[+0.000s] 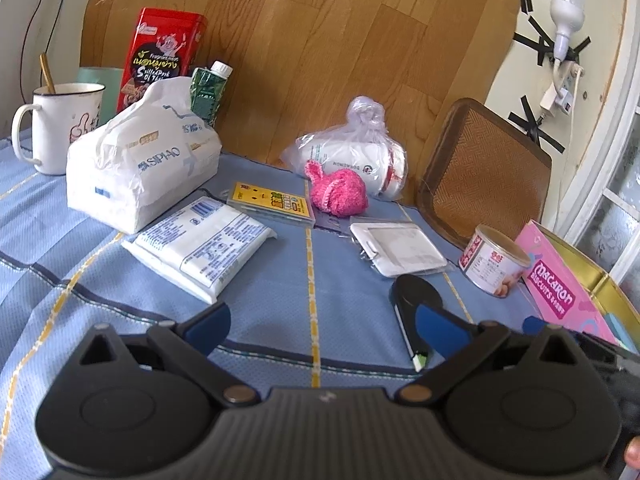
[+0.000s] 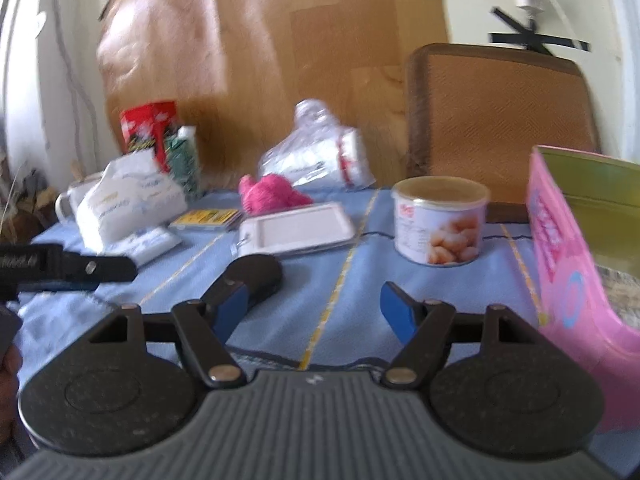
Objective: Organize soft objects
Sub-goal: 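Move the right gripper to the black tape dispenser and grasp it, then carry the black tape dispenser with the right gripper into the pink tin and release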
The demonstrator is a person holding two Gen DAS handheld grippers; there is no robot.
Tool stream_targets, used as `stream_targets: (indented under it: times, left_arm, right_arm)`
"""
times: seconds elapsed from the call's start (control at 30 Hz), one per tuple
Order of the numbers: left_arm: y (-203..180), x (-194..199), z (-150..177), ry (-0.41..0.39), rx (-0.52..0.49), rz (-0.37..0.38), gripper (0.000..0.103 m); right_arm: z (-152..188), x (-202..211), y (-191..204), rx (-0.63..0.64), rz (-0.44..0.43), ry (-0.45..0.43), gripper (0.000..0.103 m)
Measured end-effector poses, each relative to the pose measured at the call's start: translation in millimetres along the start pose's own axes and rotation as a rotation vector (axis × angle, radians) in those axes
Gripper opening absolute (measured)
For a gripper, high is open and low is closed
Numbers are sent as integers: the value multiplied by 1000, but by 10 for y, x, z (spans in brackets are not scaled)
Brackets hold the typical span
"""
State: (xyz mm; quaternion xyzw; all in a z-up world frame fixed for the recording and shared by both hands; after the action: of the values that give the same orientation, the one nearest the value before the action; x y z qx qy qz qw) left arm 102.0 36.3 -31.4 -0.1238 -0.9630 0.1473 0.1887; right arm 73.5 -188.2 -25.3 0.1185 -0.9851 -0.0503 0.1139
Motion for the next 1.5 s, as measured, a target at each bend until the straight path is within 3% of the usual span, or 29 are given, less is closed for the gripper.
stream_targets:
  times: [0.37, 0.47, 0.5, 0.73, 0.93, 1.07, 1.27, 1.37, 1.5]
  left_arm:
    - [31, 18, -22, -21, 20, -7, 102]
    - [33, 16, -23, -20, 19, -10, 102]
    - [30, 18, -22, -20, 16, -11, 102]
    - [-1, 0, -5, -5, -4, -11, 102]
    - [-83, -36, 73, 71, -25, -10, 102]
    - [-300, 61, 209, 175, 101, 109, 102]
    - [-760, 124, 284, 273, 134, 248, 99]
    - [-946, 80, 325, 313, 131, 286, 87]
    - [-1276, 36, 275, 330, 99, 354, 64]
  right_arm:
    - [24, -521, 487, 93, -133, 153, 77]
    - [107, -641, 576, 139, -138, 198, 49]
    - [108, -611, 588, 144, -148, 198, 40]
    - [170, -125, 485, 129, -183, 187, 40]
    - [242, 238, 409, -49, -225, 197, 40]
    - [260, 336, 400, -102, -238, 190, 40]
    - [198, 451, 361, -133, -245, 146, 40]
    - [143, 531, 344, -115, -236, 98, 40]
    - [32, 644, 246, -84, -209, 26, 40]
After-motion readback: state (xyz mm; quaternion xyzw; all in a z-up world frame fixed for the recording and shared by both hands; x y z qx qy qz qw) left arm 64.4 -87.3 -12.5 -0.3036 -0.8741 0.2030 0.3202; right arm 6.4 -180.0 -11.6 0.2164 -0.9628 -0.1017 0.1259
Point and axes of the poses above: each gripper's, at about its wrist camera, not at the fingertips, and x roughly against the way its jaws point, y to its left, z to its underside, the point moved 7 cm from there along -x, roughly the way its jaws point, and after that the axes turned 12 degrees about -y, right-handed, at the moved point
